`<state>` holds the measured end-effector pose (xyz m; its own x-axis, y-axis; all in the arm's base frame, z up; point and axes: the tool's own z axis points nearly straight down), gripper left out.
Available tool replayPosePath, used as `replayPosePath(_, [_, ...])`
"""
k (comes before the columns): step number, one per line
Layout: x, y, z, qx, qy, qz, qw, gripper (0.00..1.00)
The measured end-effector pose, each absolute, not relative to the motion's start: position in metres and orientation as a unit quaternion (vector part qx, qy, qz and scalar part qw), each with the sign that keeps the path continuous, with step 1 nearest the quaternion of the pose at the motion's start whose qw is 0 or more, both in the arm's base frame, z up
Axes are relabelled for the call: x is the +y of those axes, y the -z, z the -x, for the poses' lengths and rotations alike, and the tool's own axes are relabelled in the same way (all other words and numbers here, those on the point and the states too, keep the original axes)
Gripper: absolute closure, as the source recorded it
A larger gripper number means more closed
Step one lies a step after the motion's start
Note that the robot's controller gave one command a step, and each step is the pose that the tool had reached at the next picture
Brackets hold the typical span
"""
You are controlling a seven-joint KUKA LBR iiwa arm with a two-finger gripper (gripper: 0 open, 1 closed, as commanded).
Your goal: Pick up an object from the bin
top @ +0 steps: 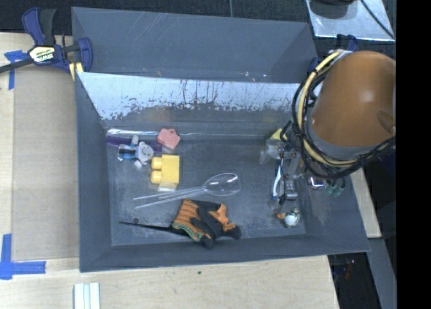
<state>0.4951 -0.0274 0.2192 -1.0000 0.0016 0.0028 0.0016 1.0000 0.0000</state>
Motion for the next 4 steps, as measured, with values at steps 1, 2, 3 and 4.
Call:
replayPosePath(1, [-0.027, -0.222, -0.496, -1.0, 0.0, 0.0, -0.002, 0.0])
replayPosePath(2, [-0.014, -0.166, -0.491, -0.995, 0.0, -0.102, -0.003, 0.0])
replayPosePath(3, [0.006, -0.16, -0.484, -0.982, -0.001, -0.189, -0.003, 0.0])
replayPosePath(4, [0.018, -0.121, -0.485, -0.992, -0.001, -0.129, -0.002, 0.0])
